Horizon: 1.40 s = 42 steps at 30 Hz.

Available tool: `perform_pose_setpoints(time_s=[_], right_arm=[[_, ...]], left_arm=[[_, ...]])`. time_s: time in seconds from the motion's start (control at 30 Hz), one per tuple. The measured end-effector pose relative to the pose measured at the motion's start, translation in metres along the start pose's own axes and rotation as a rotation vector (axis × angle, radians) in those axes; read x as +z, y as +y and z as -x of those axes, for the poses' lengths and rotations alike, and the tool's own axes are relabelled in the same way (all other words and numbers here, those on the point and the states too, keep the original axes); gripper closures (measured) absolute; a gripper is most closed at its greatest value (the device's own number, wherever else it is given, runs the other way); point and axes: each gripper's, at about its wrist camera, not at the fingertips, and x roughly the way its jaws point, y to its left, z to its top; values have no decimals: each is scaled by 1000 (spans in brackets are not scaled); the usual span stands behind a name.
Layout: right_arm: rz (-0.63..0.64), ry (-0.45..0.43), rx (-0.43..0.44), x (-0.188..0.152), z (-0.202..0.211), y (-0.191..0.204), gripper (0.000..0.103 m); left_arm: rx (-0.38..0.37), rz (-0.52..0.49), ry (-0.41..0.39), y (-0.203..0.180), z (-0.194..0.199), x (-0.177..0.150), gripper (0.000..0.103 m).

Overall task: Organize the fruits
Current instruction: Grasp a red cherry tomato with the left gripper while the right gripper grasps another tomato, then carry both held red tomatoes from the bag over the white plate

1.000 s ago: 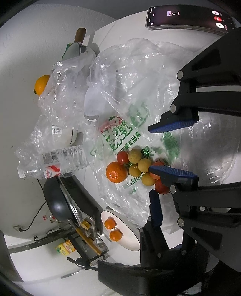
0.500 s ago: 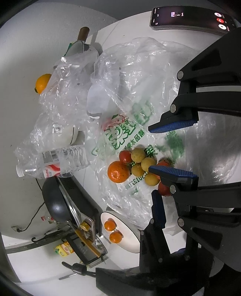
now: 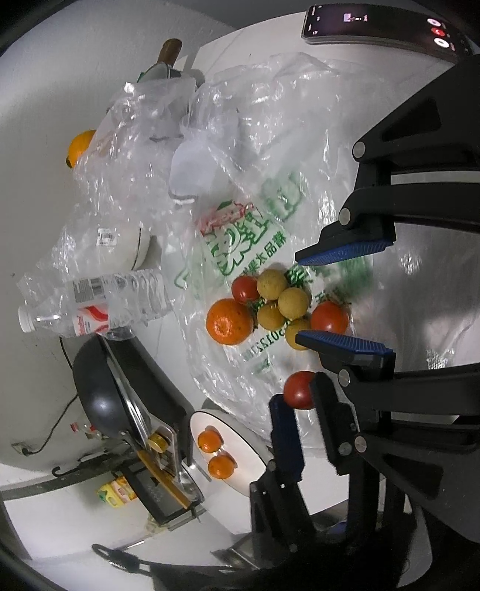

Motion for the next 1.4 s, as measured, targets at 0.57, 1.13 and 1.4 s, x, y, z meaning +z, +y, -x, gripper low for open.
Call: perform_pose_setpoints(time_s=[0.57, 1.13, 1.4], right_arm=[[17, 93, -32, -6, -33, 17, 65], [56, 111, -56, -4, -43, 27, 72], [71, 100, -69, -3, -38, 31, 73]], left_arm=[[32, 41, -25, 23, 14, -9, 74], [35, 56, -42, 28, 23, -14, 74], [41, 63, -51, 31, 28, -15, 74]])
